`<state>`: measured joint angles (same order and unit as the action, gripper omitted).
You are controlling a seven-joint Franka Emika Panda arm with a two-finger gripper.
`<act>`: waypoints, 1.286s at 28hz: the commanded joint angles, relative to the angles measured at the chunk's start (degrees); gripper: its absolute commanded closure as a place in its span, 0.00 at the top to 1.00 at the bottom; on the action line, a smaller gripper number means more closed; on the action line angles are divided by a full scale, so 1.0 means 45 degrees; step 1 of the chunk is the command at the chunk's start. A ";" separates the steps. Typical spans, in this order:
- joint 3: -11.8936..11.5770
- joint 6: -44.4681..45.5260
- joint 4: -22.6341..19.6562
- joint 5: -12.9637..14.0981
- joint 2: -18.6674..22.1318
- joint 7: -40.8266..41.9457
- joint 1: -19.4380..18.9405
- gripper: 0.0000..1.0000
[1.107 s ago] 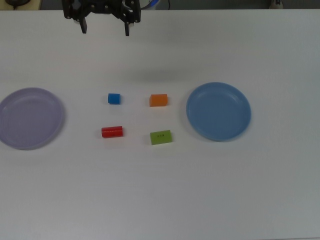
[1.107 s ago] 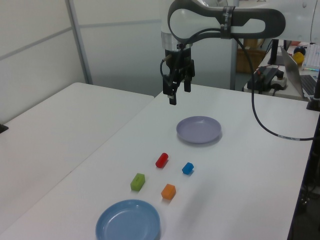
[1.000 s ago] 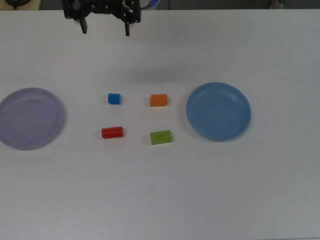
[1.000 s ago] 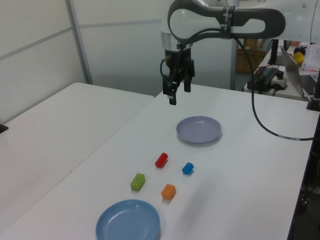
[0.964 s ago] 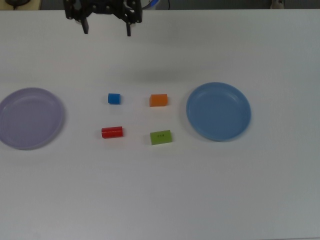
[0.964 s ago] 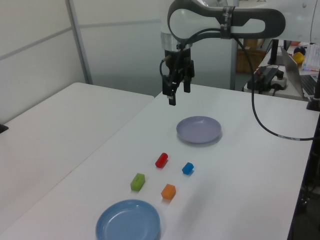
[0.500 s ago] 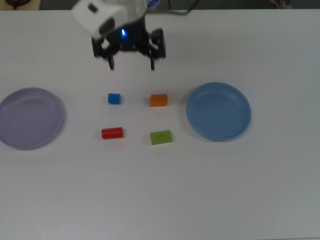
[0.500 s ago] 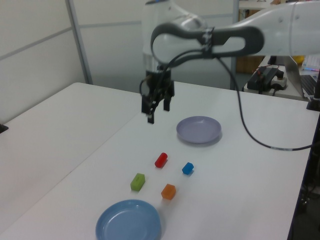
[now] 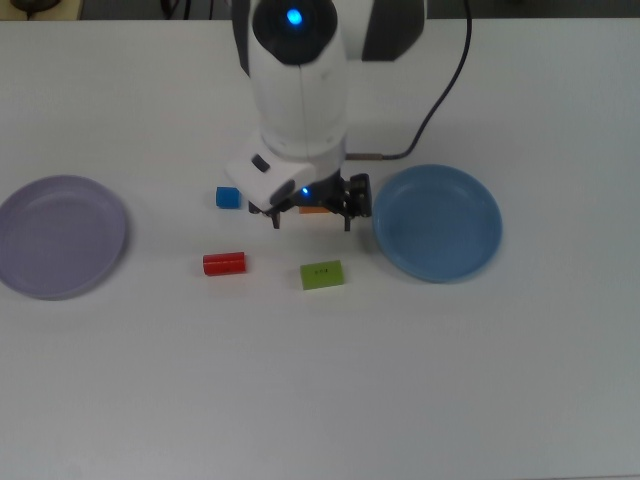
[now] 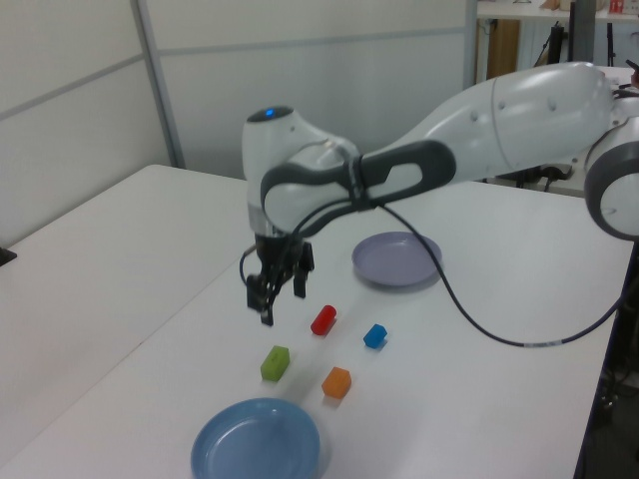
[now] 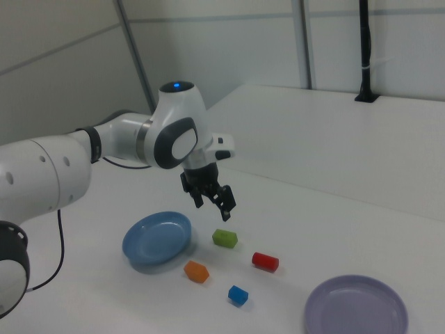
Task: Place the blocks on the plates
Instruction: 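Move the open gripper down toward the green block, then close the gripper on the green block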
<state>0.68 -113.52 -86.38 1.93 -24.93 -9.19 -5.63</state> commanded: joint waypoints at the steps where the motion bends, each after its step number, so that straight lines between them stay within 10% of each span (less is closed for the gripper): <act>1: -0.0054 -0.0319 -0.0199 -0.0136 -0.0435 -0.0340 -0.0428 1.00; 14: -0.0054 -0.1218 -0.0199 -0.1698 -0.1334 0.0730 -0.0487 1.00; 30: -0.0054 -0.2487 -0.0063 -0.1699 -0.2369 0.0579 -0.0546 0.99; 33: -0.0054 -0.2448 -0.0062 -0.1544 -0.2292 0.0539 -0.0546 0.59; 36: -0.0054 -0.2429 -0.0062 -0.1407 -0.2291 0.0461 -0.0565 0.43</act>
<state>0.70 -123.61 -86.45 -4.97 -35.69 -5.33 -7.73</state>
